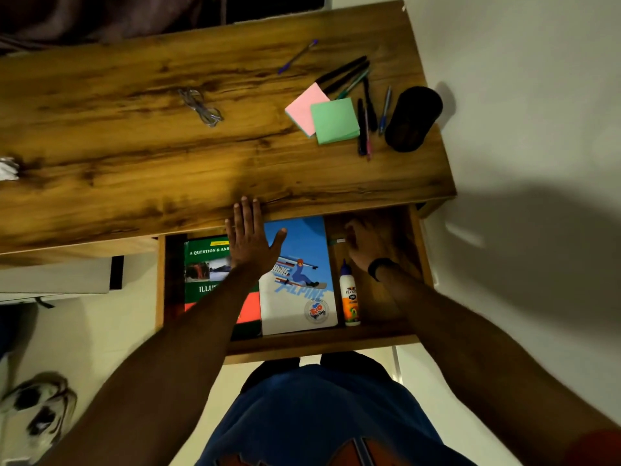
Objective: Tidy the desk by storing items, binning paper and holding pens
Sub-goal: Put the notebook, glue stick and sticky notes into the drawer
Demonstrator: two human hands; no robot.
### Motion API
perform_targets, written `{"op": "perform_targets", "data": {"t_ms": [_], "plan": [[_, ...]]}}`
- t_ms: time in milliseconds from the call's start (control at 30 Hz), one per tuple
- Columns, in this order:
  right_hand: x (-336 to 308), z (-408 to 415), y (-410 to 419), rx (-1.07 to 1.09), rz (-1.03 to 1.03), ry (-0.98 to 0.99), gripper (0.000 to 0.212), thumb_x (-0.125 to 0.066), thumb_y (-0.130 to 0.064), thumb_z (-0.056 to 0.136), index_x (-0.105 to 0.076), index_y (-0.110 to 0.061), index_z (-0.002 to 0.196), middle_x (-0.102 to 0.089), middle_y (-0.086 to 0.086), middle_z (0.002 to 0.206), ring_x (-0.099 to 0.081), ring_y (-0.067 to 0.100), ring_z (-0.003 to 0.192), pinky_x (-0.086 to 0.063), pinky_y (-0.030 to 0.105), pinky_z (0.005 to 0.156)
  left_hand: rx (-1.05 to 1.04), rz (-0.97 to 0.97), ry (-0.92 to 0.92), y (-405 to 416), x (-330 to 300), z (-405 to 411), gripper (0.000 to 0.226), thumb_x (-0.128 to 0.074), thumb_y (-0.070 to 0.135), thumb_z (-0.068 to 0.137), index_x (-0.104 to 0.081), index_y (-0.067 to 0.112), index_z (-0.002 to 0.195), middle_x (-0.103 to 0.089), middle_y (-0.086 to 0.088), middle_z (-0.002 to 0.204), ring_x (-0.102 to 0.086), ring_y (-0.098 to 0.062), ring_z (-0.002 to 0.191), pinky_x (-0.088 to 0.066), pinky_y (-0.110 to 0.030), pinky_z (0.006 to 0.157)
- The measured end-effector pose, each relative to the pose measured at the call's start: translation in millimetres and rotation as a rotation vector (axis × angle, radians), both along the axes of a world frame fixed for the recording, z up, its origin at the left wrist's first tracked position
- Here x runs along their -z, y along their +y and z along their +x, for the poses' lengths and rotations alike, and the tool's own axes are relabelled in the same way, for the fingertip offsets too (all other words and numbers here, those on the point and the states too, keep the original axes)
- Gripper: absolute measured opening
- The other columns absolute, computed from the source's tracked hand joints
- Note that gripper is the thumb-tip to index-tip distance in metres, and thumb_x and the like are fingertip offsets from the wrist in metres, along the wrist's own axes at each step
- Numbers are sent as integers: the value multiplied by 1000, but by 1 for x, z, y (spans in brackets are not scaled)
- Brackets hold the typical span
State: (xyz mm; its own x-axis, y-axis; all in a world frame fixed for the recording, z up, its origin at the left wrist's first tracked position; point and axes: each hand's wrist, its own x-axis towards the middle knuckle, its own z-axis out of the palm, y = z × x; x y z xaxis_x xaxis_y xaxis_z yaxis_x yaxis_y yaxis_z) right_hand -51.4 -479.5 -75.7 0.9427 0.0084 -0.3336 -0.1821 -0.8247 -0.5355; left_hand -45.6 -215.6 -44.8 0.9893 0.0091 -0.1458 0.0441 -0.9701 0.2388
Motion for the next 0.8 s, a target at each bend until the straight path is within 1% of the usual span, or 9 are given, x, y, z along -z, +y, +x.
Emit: {"op": "perform_targets", "data": {"t_ms": [100, 200, 300, 400, 500, 567, 633, 700, 800], "plan": [[-4, -1, 1, 162, 88, -12, 32, -53, -4, 90, -54, -18, 118, -54, 8, 126, -52, 24, 115, -47, 30, 86, -2, 0, 12, 0, -2, 0, 92, -27, 71, 89, 0, 14, 156, 6, -9, 164, 7, -27, 151, 3, -49, 121], [-8, -5, 0, 50, 49, 1, 35, -51, 4, 87, -58, -15, 117, -50, 9, 131, -52, 24, 116, -44, 28, 91, 11, -6, 47, 1, -5, 1, 96, -28, 73, 87, 3, 14, 156, 10, -9, 163, 10, -26, 151, 6, -47, 120], [-8, -9, 3, -62, 29, -2, 35, -52, 2, 90, -59, -13, 120, -50, 10, 132, -54, 26, 116, -46, 32, 95, 24, 13, 91, 2, -9, 3, 99, -24, 77, 85, 9, 15, 155, 14, -8, 163, 13, -25, 150, 7, -47, 120], [-5, -9, 8, -129, 21, 34, 36, -49, -7, 94, -56, -18, 128, -57, 10, 129, -57, 27, 114, -51, 37, 93, 21, 7, 132, 4, -12, 6, 102, -22, 80, 82, 9, 16, 155, 15, -8, 163, 14, -24, 150, 5, -48, 121], [-4, -12, 12, -157, -2, 51, 27, -51, -9, 94, -61, -14, 119, -64, 9, 122, -60, 26, 110, -51, 36, 90, 29, -10, 183, 6, -16, 9, 103, -23, 81, 82, 11, 17, 155, 18, -7, 162, 17, -24, 149, 7, -48, 121], [0, -16, 14, -101, 23, 56, 20, -54, -11, 93, -67, -14, 110, -67, 8, 119, -61, 24, 108, -51, 37, 91, 29, -10, 216, 6, -20, 10, 102, -26, 80, 84, 13, 17, 154, 20, -7, 162, 19, -24, 149, 8, -48, 121], [4, -17, 15, 34, 107, 77, 16, -60, -12, 91, -70, -13, 104, -68, 6, 118, -63, 22, 108, -52, 36, 93, 28, -18, 240, 6, -23, 12, 102, -28, 80, 85, 13, 17, 154, 21, -6, 162, 20, -23, 149, 9, -48, 120], [7, -17, 18, 142, 164, 90, 15, -67, -12, 87, -71, -10, 101, -69, 7, 117, -63, 21, 107, -52, 33, 93, 29, -26, 263, 5, -25, 13, 102, -28, 80, 85, 13, 18, 154, 21, -6, 161, 20, -23, 149, 9, -48, 120], [4, -19, 20, 191, 197, 95, 17, -70, -12, 86, -70, -8, 102, -69, 8, 113, -63, 21, 104, -49, 26, 86, 35, -34, 282, 6, -28, 13, 102, -29, 79, 85, 14, 18, 154, 21, -6, 161, 20, -23, 149, 8, -48, 121]]}}
